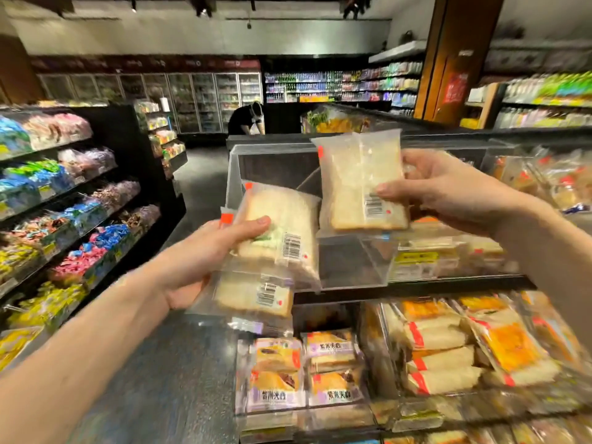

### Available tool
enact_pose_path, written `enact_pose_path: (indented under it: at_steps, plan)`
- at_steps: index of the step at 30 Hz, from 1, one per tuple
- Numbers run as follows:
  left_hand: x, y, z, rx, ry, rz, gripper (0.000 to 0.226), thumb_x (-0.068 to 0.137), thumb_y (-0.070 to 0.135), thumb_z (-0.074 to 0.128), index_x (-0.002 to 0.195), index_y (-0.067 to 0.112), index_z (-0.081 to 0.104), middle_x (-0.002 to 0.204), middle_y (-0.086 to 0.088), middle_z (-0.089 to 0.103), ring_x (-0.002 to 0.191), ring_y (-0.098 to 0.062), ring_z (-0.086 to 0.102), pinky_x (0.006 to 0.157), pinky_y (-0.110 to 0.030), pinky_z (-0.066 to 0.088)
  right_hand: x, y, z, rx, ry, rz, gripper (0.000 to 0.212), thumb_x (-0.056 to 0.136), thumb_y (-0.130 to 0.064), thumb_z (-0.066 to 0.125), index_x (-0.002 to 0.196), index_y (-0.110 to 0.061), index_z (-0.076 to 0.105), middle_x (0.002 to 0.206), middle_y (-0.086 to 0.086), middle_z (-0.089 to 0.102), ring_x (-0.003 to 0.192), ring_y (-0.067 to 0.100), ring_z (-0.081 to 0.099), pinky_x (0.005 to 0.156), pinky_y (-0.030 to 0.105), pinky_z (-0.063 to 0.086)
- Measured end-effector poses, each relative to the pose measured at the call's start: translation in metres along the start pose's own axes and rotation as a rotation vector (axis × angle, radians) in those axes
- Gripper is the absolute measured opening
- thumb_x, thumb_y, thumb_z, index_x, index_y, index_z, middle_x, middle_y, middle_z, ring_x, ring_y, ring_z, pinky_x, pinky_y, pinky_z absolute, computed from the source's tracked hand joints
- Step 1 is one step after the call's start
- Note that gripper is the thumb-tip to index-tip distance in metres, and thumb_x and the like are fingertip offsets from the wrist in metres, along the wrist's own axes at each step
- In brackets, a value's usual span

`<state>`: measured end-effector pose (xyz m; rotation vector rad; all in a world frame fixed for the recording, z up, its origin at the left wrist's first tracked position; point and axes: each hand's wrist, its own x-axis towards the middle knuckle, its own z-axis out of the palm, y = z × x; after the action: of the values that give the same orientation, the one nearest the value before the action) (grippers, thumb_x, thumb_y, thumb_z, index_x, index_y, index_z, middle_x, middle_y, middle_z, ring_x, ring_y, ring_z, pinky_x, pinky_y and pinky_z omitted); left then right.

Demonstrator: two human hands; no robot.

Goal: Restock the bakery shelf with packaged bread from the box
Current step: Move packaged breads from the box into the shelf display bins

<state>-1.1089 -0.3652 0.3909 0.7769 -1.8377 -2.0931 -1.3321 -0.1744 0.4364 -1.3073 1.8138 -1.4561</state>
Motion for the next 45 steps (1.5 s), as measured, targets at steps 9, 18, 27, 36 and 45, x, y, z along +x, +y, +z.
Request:
enact_pose_path:
  at_steps: [9,18,27,36,45]
  plan:
    - [0.047,0.081,-0.022,0.073,0.078,-0.002,0.056,0.078,0.039,0.068,0.127,0.012,0.064,0.113,-0.013,0.073,0.098,-0.029,0.072,0.076,-0.047,0.061,0.121,0.038,0.016,-1.433,-0.024,-0.084,0.023,0.087,-0.023,0.059,0.110,-0.019,0.056,0.115,0.013,0.063,0.109,0.036,0.061,0.078,0.035,0.045]
    - [0.098,0.085,-0.028,0.098,-0.003,-0.098,0.055,0.077,0.038,0.070,0.124,0.008,0.066,0.113,-0.016,0.072,0.099,-0.033,0.071,0.078,-0.052,0.060,0.199,0.096,0.044,-1.901,-0.528,-0.038,0.037,0.094,-0.017,0.060,0.131,-0.012,0.056,0.134,0.007,0.059,0.119,0.028,0.061,0.092,0.036,0.050]
    - [0.124,0.083,-0.037,0.100,-0.020,-0.128,0.053,0.074,0.036,0.072,0.118,0.006,0.068,0.108,-0.016,0.074,0.092,-0.031,0.073,0.082,-0.048,0.060,0.225,0.137,0.039,-1.615,-0.618,0.158,0.056,0.074,-0.040,0.084,0.117,-0.012,0.061,0.116,0.007,0.064,0.103,0.027,0.063,0.081,0.030,0.048]
    - [0.124,0.084,-0.040,0.086,-0.027,-0.100,0.040,0.083,0.033,0.069,0.114,0.007,0.068,0.104,-0.015,0.075,0.084,-0.028,0.075,0.070,-0.043,0.062,0.226,0.157,0.029,-1.107,-0.485,0.445,0.042,0.083,-0.032,0.078,0.118,-0.010,0.068,0.114,0.005,0.070,0.089,0.017,0.061,0.076,0.022,0.050]
    - [0.108,0.080,-0.034,0.061,-0.032,-0.004,0.034,0.088,0.030,0.067,0.112,0.007,0.070,0.105,-0.014,0.075,0.085,-0.027,0.075,0.071,-0.042,0.062,0.218,0.107,0.029,-0.604,-0.231,0.245,0.014,0.095,-0.018,0.064,0.087,-0.010,0.072,0.087,0.009,0.073,0.089,0.036,0.069,0.070,0.032,0.057]
